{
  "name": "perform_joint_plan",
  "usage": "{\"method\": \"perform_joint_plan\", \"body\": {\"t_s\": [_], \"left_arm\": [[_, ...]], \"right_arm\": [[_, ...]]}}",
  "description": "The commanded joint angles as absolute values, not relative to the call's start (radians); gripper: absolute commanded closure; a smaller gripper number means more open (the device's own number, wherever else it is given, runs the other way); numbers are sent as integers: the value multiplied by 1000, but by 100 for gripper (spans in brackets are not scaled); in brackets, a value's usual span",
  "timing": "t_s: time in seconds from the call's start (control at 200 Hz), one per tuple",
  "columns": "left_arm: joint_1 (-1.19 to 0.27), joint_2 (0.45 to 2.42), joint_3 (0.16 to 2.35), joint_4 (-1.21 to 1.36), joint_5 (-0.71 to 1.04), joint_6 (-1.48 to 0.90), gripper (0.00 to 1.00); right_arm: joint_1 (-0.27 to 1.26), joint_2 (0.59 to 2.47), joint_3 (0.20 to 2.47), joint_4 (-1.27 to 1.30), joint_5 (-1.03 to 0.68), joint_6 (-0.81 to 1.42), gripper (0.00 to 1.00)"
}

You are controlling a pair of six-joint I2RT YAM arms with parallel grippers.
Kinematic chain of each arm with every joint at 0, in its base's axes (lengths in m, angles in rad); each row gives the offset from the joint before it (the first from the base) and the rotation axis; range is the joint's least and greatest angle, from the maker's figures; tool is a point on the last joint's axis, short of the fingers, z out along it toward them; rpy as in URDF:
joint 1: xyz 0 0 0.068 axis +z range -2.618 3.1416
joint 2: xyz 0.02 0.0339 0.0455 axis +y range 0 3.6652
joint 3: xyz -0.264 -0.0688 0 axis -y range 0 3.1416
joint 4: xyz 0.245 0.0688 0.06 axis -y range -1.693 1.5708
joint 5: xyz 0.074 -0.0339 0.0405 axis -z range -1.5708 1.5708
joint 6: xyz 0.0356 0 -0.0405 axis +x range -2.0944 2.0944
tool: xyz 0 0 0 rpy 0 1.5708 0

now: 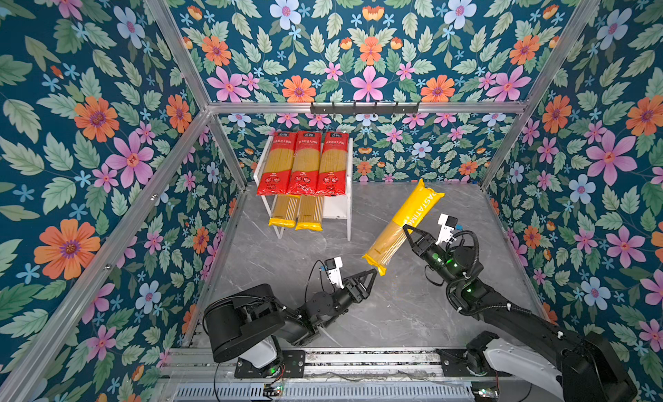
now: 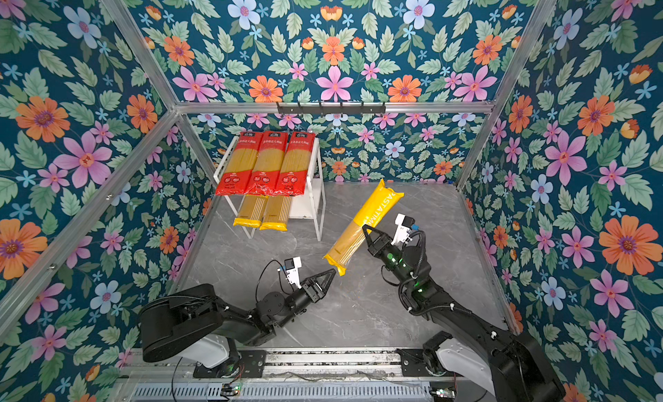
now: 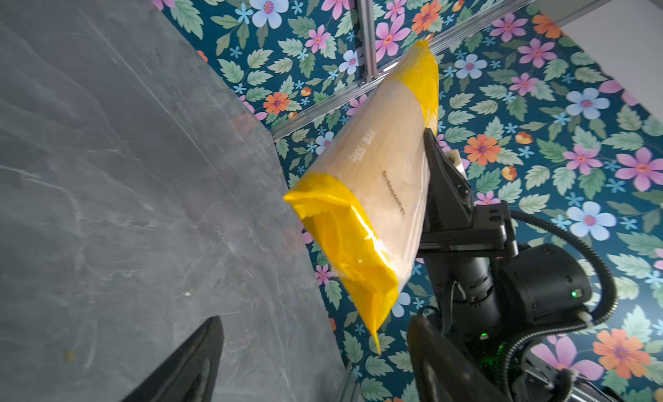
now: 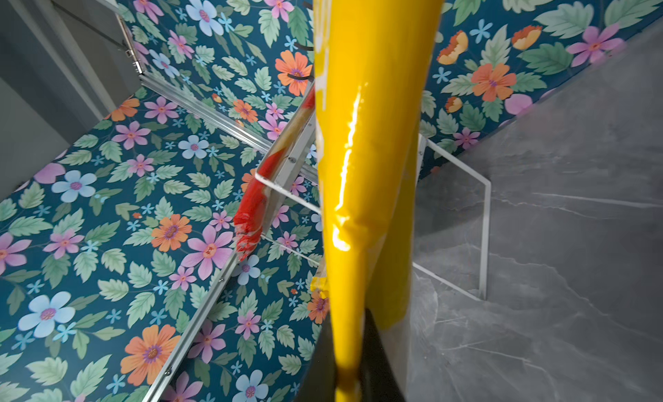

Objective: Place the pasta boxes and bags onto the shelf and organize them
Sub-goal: 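Lift the yellow pack with both grippers and swing it toward the shelf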

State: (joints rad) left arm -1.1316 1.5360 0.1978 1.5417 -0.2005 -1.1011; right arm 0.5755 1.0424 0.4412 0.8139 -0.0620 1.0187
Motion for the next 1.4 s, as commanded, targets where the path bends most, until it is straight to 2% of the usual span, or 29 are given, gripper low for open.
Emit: {"method": "perform_joint_plan", "body": {"t_s": [0.0,0.19,0.375,0.545,0.775,0.955,1.21,1.395], "left_arm": [[-1146,1545,210,1650,-226,-1123,17],[-1149,1517,186,1669,-290,-1105,19],[-1148,1438,133,1573,-362,-1108,18],[-1146,1268,120,1197,-378,-1127,16],[-1143,1010,111,782,-486,-1129,16],[-1136,755,180,283,-637,-1113,16],[-1127,574,201,43,-709,-1091,17],[-1126,550,225,-17,-715,-1090,17]], "right_arm": [[599,1071,449,1092,34,1064,100],[630,1131,468,1171,12,1171,100],[678,1108,479,1080,20,1117,100],[675,1043,525,808,-11,986,100],[676,1084,610,600,-153,922,100],[753,1191,644,612,-216,911,100],[923,1384,726,716,-172,820,100],[936,1561,839,745,-221,877,100]]}}
